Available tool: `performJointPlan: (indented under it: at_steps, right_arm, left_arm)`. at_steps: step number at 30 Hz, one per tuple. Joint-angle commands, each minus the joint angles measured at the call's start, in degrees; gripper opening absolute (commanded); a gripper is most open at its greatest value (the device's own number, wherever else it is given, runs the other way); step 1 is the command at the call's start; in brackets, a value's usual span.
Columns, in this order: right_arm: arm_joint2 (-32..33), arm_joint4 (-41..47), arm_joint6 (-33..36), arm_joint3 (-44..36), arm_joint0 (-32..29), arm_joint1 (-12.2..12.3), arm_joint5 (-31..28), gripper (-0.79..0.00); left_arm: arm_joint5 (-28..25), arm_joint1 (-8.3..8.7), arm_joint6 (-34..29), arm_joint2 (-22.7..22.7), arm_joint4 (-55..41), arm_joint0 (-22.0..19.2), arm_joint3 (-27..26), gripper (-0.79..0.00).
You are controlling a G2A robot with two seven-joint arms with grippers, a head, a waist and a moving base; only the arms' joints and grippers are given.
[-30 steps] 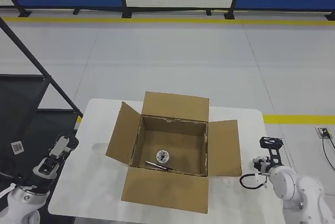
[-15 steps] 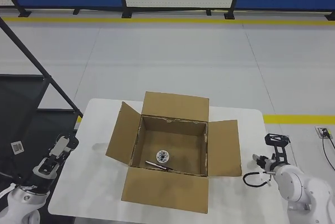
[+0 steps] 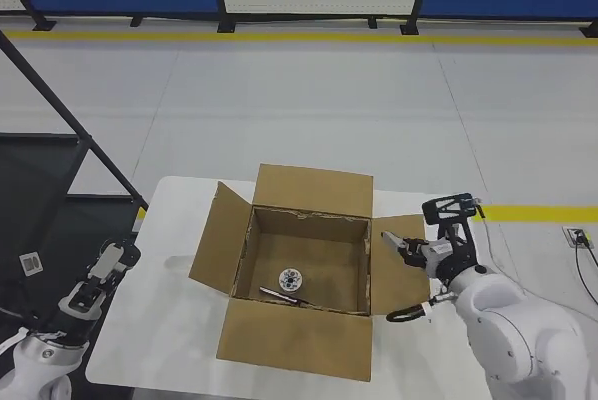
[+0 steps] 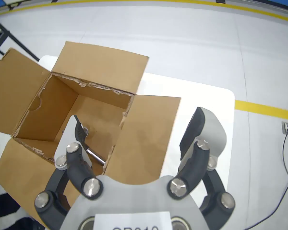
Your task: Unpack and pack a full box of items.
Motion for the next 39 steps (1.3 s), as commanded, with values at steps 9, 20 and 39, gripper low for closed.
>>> performJointPlan:
  at_steps: [9,20,39]
  right_arm:
    - [-16.6,1.2,9.4,14.8,17.7,-3.4,11.7,0.000]
    - [-20.7,3.5,14.1,17.0,21.4,-5.0,18.0,0.000]
    - [-41.7,14.3,10.7,47.9,40.2,-14.2,11.4,0.000]
  left_arm:
    - [0.0,0.00,0.0,0.0,0.0,0.0,0.0,0.000]
    - [0.0,0.00,0.0,0.0,0.0,0.0,0.0,0.000]
    - [6.1,0.78,4.1,-1.7,3.2,-2.6,6.1,0.000]
